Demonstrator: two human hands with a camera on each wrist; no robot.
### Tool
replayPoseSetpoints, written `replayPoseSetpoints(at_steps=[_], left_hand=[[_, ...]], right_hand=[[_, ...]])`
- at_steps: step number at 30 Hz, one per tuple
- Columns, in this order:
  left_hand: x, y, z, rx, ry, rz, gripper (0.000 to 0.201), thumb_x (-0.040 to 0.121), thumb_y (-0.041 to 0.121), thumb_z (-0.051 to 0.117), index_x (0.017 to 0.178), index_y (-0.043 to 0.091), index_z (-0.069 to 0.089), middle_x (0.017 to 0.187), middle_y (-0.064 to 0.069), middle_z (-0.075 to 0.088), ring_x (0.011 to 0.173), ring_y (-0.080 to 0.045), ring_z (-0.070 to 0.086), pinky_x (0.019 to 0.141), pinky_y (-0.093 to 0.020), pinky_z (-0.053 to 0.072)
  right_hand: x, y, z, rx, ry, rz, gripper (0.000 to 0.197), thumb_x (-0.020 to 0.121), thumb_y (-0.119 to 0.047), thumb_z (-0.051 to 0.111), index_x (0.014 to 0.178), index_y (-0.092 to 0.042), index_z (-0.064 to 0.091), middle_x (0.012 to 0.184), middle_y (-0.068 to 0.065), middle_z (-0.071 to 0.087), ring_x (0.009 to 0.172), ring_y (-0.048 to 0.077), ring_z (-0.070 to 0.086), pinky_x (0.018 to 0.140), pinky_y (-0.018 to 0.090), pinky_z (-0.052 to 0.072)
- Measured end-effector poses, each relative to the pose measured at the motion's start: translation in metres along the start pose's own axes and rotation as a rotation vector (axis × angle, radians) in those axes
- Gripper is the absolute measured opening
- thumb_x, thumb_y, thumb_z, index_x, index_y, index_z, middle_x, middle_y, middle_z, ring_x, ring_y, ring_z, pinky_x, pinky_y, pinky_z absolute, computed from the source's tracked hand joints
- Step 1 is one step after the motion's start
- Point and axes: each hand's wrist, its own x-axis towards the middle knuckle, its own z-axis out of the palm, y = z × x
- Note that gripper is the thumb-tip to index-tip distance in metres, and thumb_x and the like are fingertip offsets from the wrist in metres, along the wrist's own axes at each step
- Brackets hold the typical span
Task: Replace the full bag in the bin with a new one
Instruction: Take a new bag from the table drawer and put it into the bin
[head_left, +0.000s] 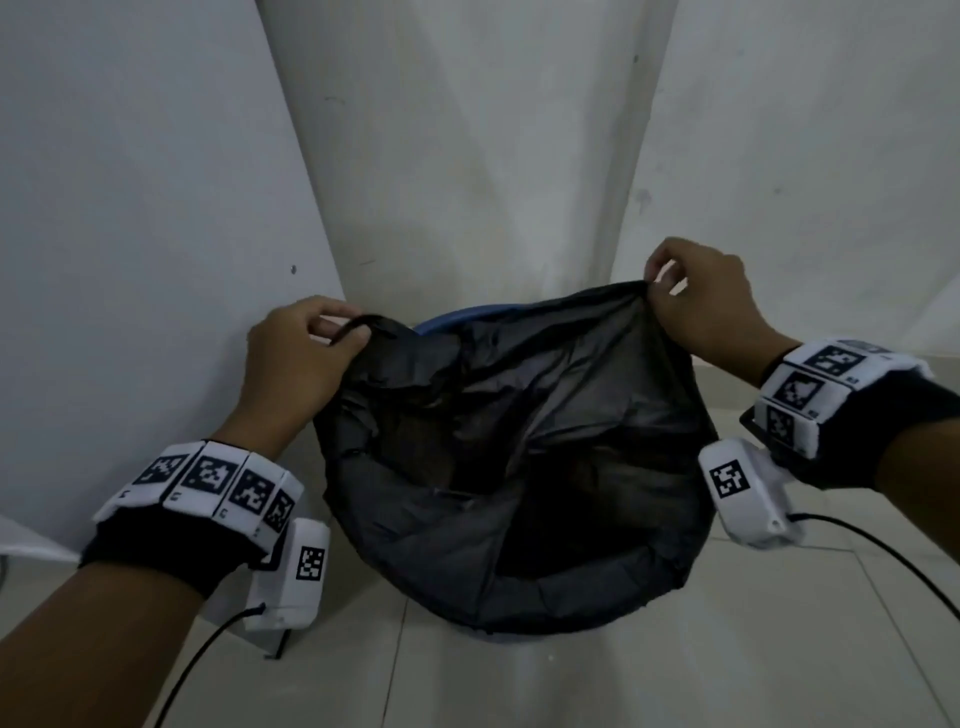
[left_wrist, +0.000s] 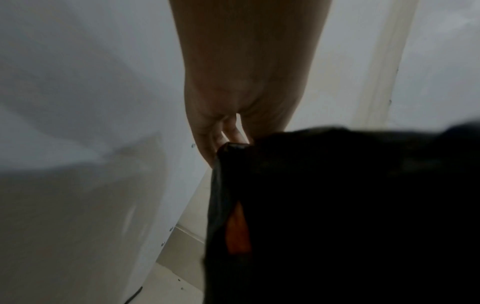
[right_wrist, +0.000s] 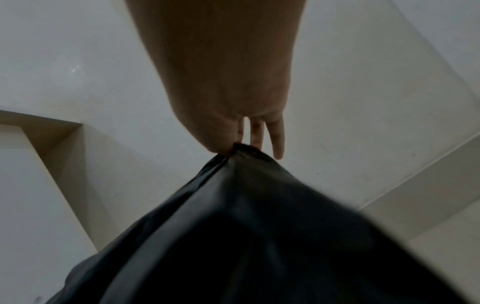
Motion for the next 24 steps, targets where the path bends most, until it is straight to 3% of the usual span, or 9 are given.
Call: replayPoseSetpoints(at_steps=[2, 4, 8, 11, 13, 15, 18, 22, 24], left_hand=[[0.001, -0.003, 0.003, -0.041, 0.082, -0.007, 0.009, 0.092, 0.024, 0.068, 0.1, 0.025, 0.07, 0.087, 0.003, 0.067, 0.071, -0.005, 0.06, 0.067, -0.019, 0.046], [0.001, -0.007, 0.005, -0.011, 0.093, -0.005, 0.012, 0.096, 0.02, 0.06, 0.095, 0.029, 0.067, 0.088, 0.002, 0.068, 0.075, -0.013, 0.061, 0.067, -0.024, 0.046], [0.005, -0.016, 0.003, 0.164, -0.039, 0.113, 0.039, 0.093, 0.001, 0.05, 0.087, 0.028, 0.076, 0.087, -0.012, 0.069, 0.074, -0.026, 0.06, 0.069, -0.03, 0.045], [0.005, -0.007, -0.003, 0.27, 0.018, 0.215, 0.037, 0.092, 0.001, 0.051, 0.099, 0.023, 0.08, 0.113, -0.013, 0.059, 0.109, -0.031, 0.055, 0.096, -0.031, 0.037], [0.005, 0.003, -0.008, 0.227, 0.009, 0.268, 0.032, 0.092, 0.006, 0.055, 0.101, 0.023, 0.08, 0.11, -0.008, 0.061, 0.102, -0.026, 0.057, 0.091, -0.025, 0.037], [0.006, 0.01, -0.011, 0.157, -0.179, 0.259, 0.028, 0.093, 0.01, 0.058, 0.104, 0.025, 0.079, 0.108, -0.003, 0.068, 0.095, -0.021, 0.062, 0.086, -0.026, 0.045], [0.009, 0.014, -0.012, 0.159, -0.457, 0.166, 0.03, 0.098, 0.017, 0.058, 0.121, 0.03, 0.072, 0.127, 0.003, 0.067, 0.107, -0.011, 0.061, 0.095, -0.023, 0.044], [0.013, 0.008, -0.008, 0.062, -0.638, 0.033, 0.047, 0.102, 0.013, 0.047, 0.144, 0.035, 0.052, 0.144, 0.01, 0.053, 0.124, -0.006, 0.051, 0.106, -0.021, 0.037], [0.014, 0.005, -0.002, -0.009, -0.713, 0.004, 0.053, 0.104, 0.009, 0.038, 0.149, 0.037, 0.043, 0.15, 0.011, 0.046, 0.134, -0.009, 0.047, 0.114, -0.029, 0.036]], right_hand=[[0.003, 0.004, 0.001, -0.093, -0.007, 0.043, 0.019, 0.085, 0.004, 0.053, 0.086, -0.009, 0.067, 0.089, 0.02, 0.064, 0.089, 0.037, 0.057, 0.067, 0.032, 0.033], [0.004, 0.004, 0.001, -0.178, -0.082, 0.092, 0.023, 0.088, 0.005, 0.049, 0.091, -0.007, 0.068, 0.099, 0.025, 0.059, 0.096, 0.039, 0.055, 0.07, 0.031, 0.03], [0.008, -0.003, -0.002, -0.38, -0.321, 0.099, 0.017, 0.09, -0.001, 0.057, 0.095, -0.011, 0.07, 0.114, 0.024, 0.051, 0.099, 0.045, 0.056, 0.078, 0.033, 0.041], [0.012, -0.03, -0.011, -0.384, -0.342, -0.112, 0.024, 0.087, -0.003, 0.063, 0.109, -0.008, 0.071, 0.121, 0.023, 0.051, 0.108, 0.043, 0.054, 0.092, 0.039, 0.047], [0.012, -0.058, -0.015, -0.275, -0.402, -0.293, 0.03, 0.088, 0.004, 0.058, 0.111, -0.007, 0.073, 0.124, 0.019, 0.06, 0.112, 0.036, 0.058, 0.095, 0.032, 0.044], [0.011, -0.085, -0.012, -0.255, -0.571, -0.36, 0.038, 0.093, 0.001, 0.051, 0.124, -0.011, 0.069, 0.13, 0.01, 0.064, 0.118, 0.028, 0.059, 0.1, 0.025, 0.041], [0.014, -0.107, 0.003, -0.348, -0.787, -0.334, 0.047, 0.102, -0.008, 0.041, 0.148, -0.017, 0.045, 0.152, 0.008, 0.045, 0.136, 0.028, 0.045, 0.113, 0.031, 0.032], [0.028, -0.11, 0.032, -0.495, -1.018, -0.239, 0.057, 0.108, -0.024, 0.034, 0.159, -0.024, 0.008, 0.166, 0.007, 0.007, 0.151, 0.029, 0.018, 0.119, 0.033, 0.018], [0.035, -0.107, 0.042, -0.491, -1.021, -0.17, 0.059, 0.108, -0.029, 0.034, 0.159, -0.021, 0.005, 0.166, 0.009, 0.008, 0.151, 0.03, 0.018, 0.12, 0.036, 0.018]])
